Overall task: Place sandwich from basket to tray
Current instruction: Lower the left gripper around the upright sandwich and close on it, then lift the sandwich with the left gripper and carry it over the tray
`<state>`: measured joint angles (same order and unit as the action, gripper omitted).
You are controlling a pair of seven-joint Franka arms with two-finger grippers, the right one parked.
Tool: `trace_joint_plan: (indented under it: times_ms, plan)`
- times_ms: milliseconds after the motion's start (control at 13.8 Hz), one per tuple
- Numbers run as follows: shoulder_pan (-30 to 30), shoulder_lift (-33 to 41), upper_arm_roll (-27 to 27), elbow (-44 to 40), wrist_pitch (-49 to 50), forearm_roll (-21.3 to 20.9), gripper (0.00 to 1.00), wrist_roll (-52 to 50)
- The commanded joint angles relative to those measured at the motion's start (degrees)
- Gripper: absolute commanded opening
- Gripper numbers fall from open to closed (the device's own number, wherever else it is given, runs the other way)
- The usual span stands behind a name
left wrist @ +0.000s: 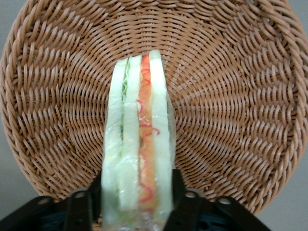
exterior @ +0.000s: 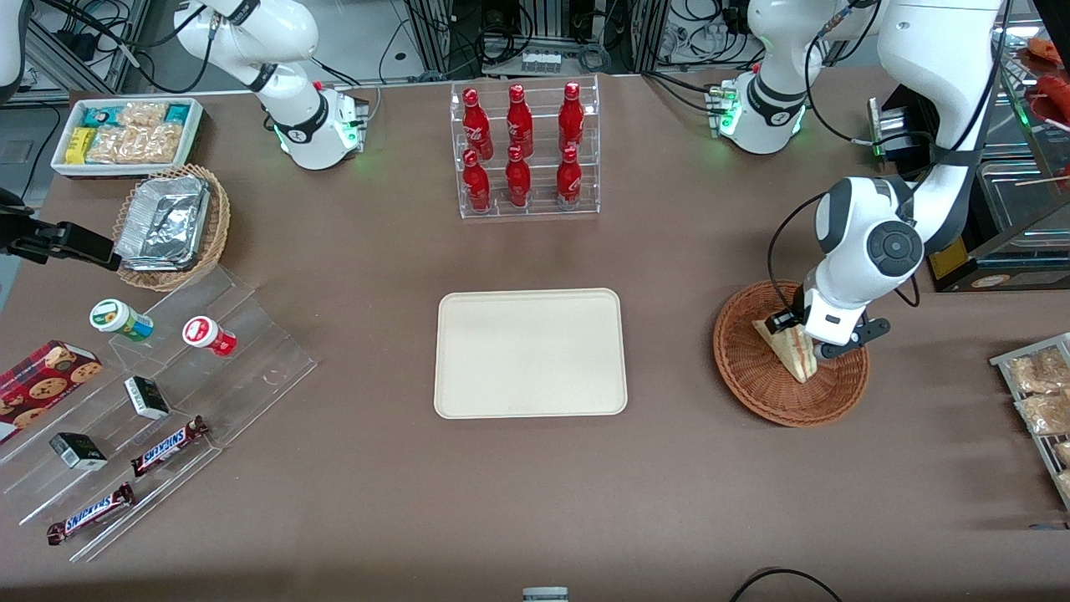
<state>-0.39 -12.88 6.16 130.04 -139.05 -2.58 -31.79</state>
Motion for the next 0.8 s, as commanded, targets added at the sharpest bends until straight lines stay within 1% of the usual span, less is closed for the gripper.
trace_joint_plan:
  times_ms: [0, 218, 291, 436, 582, 727]
  plan:
    - [0.39, 0.58, 0.17, 0.48, -0.96, -1.02, 0.0, -0.47]
    - [0.3, 2.24, 0.17, -0.92, 2.98, -2.51, 0.0, -0.11]
    - [0.39, 2.86, 0.17, -2.93, 5.52, -3.21, 0.0, -0.11]
    - [-0.31, 3.39, 0.61, -7.67, 12.72, -3.31, 0.0, -0.37]
    - [-2.33, 3.74, 1.57, -11.81, 18.18, -3.31, 0.0, -0.64]
    - [-6.01, 3.57, 1.93, -14.63, 20.92, -2.87, 0.0, -0.9]
